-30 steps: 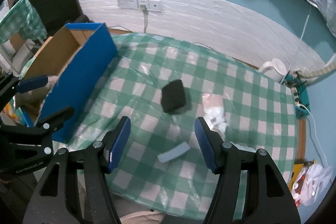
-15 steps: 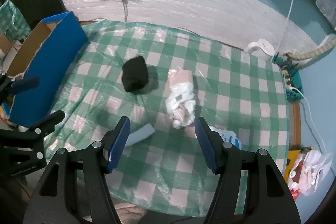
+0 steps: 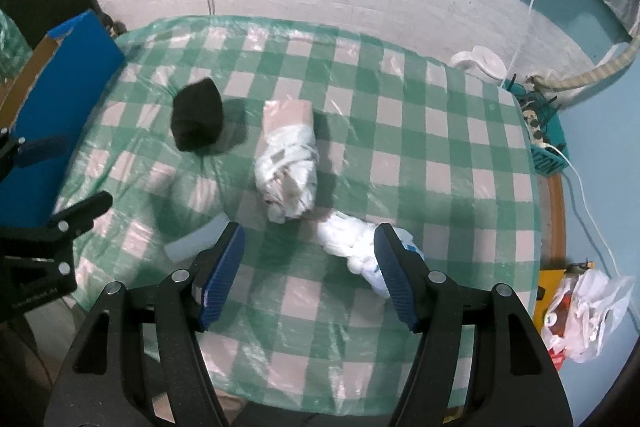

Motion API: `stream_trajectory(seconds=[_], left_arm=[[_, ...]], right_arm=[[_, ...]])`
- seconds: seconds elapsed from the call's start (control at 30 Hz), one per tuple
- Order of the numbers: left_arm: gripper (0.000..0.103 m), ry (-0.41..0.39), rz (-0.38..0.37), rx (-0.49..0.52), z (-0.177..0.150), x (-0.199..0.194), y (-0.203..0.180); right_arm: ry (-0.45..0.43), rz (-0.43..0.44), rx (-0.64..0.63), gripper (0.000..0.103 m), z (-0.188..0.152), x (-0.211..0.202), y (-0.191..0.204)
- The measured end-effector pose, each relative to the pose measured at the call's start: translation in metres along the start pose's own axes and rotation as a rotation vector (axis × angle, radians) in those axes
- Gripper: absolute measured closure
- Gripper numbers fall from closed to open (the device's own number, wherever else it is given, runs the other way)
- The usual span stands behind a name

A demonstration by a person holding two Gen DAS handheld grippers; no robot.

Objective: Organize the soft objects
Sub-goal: 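Move both open tools back toward the white bundles on the table, then grasp the blue-striped white bundle with the right tool while the left tool grasps the white foam tube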

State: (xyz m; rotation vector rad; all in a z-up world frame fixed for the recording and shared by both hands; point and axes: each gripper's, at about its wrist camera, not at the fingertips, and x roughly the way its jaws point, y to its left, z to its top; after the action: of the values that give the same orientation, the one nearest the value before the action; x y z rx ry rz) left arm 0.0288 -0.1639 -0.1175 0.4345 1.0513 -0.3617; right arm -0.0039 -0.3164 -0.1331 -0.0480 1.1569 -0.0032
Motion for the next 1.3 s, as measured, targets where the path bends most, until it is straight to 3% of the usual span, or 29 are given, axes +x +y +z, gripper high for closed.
stream_trajectory(seconds=[0.6,1.0,1.1,1.13,1.3], left_arm=[[0.031,0.036,-0.068,0.094,0.011,0.045,-0.039],[0.031,0.082,-0.110,0.098,0.011,0.068,-0.047],[0.031,0.084,-0.116,0.105,0.010,0.069,-0.049],[0.031,0.086,-0.118,0.107,0.010,0.069,-0.050],[0.031,0.093,-0.135,0.119,0.009,0.071,-0.056]], right_arm=[[0.125,-0.031,-0.150,0.036,-0.001,0.056,-0.019],[0.182,-0.083,-0.119,0.035,-0.008,0.086,-0.039],[0.184,-0.053,-0.075,0.047,-0.009,0.090,-0.044],[0.189,-0.043,-0.062,0.058,-0.010,0.091,-0.046],[0.189,-0.010,-0.013,0.059,-0.013,0.090,-0.047]])
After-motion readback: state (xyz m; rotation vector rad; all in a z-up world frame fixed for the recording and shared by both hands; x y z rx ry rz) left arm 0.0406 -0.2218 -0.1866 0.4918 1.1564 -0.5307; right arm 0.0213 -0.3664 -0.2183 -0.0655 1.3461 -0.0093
